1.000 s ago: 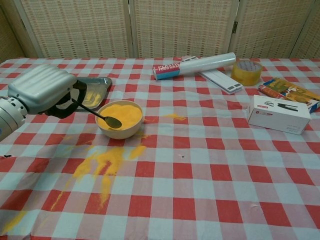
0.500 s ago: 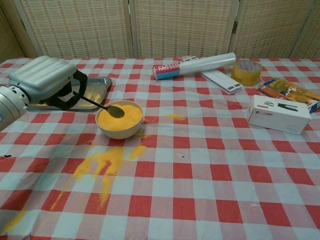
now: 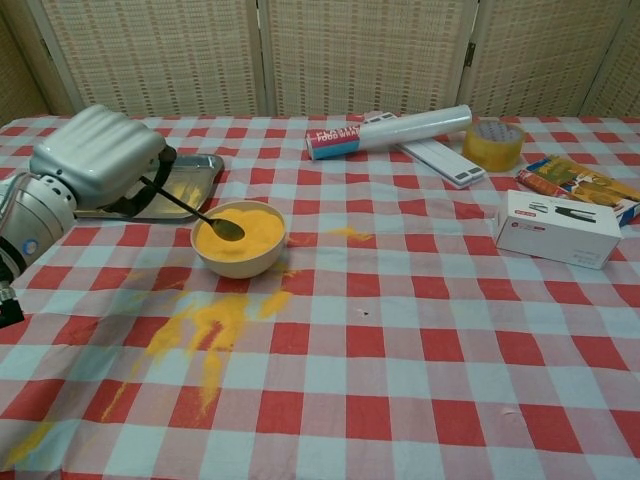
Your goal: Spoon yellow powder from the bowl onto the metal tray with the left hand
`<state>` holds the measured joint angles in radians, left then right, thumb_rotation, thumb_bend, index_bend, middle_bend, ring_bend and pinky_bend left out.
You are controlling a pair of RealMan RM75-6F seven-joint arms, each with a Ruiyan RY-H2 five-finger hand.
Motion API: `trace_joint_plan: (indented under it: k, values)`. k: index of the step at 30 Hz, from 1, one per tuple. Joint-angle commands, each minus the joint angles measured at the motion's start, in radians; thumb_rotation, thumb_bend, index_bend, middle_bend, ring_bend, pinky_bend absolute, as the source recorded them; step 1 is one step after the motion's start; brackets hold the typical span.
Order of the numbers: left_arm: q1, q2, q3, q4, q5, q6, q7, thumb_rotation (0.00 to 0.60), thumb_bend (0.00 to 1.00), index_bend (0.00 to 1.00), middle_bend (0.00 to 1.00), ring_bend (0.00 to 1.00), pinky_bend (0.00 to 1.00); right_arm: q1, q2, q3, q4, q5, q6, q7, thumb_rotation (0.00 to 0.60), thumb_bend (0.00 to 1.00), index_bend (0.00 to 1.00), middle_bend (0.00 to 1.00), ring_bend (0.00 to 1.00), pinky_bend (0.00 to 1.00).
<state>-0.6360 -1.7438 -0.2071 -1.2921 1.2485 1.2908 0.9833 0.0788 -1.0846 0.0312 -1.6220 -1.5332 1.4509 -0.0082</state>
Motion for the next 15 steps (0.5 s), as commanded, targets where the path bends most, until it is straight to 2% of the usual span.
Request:
trace_joint_plan:
  k: [1, 5, 15]
  values:
    - [-0.001, -0.014, 0.008, 0.0, -0.01, 0.021, 0.052, 0.6, 0.81, 0.93, 1.0, 1.0, 1.0, 0.0, 0.001, 0.0, -0.001, 0.0, 0.0, 0.001, 0.6, 0.12, 0.0, 0.0, 0.0, 0.0]
    - [-0.004, -0.031, 0.007, -0.004, -0.043, 0.024, 0.128, 0.6, 0.8, 0.93, 1.0, 1.0, 1.0, -0.001, 0.001, -0.001, -0.001, -0.005, 0.004, 0.003, 0.6, 0.12, 0.0, 0.0, 0.0, 0.0]
    - [-0.033, -0.055, -0.015, 0.031, -0.089, 0.003, 0.172, 0.6, 0.8, 0.93, 1.0, 1.0, 1.0, 0.0, 0.0, 0.001, 0.0, 0.001, 0.003, 0.001, 0.6, 0.12, 0.0, 0.0, 0.0, 0.0]
